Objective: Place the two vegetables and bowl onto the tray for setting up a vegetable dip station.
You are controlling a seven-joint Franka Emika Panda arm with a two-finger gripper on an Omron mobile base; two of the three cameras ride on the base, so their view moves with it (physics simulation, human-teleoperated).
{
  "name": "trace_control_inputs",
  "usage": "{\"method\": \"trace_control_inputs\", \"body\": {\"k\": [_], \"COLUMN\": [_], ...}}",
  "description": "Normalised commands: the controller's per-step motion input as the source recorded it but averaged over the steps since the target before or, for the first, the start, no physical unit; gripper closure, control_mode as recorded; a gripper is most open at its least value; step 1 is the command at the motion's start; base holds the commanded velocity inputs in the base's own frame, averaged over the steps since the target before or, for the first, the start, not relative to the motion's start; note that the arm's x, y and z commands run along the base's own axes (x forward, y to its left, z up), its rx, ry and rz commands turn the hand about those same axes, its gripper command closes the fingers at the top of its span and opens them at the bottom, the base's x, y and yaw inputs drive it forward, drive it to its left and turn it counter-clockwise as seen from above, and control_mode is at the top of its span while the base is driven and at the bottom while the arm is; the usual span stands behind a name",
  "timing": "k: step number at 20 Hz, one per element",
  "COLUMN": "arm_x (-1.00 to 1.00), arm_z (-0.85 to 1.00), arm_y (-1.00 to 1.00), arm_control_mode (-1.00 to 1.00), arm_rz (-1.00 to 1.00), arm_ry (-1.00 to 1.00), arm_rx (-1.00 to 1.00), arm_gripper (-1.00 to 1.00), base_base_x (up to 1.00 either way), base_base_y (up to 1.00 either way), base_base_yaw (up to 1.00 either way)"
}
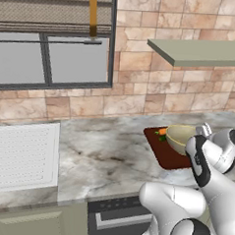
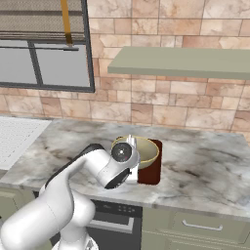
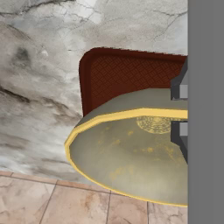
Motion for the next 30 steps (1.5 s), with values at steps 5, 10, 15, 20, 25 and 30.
{"method": "trace_control_inputs", "body": {"k": [5,10,15,20,25,30], "arm_x": [-0.02,0.0,0.0,0.0,0.04,0.05], "arm_z": [-0.1,-0.16,-0.23,-0.24,-0.14,-0.07], "arm_y": [0.02,0.01,0.07,0.04,0.0,0.0], "arm_control_mode": [-1.0,-1.0,-1.0,-1.0,-1.0,-1.0], "arm_rz": [0.0,0.0,0.0,0.0,0.0,0.0], "arm_ry": [0.0,-0.01,-0.02,-0.01,-0.01,0.0], "arm_rx": [0.0,0.0,0.0,0.0,0.0,0.0], "arm_gripper": [1.0,1.0,1.0,1.0,1.0,1.0], "base_base_x": [0.0,0.0,0.0,0.0,0.0,0.0], "base_base_y": [0.0,0.0,0.0,0.0,0.0,0.0], "base_base_yaw": [0.0,0.0,0.0,0.0,0.0,0.0]}}
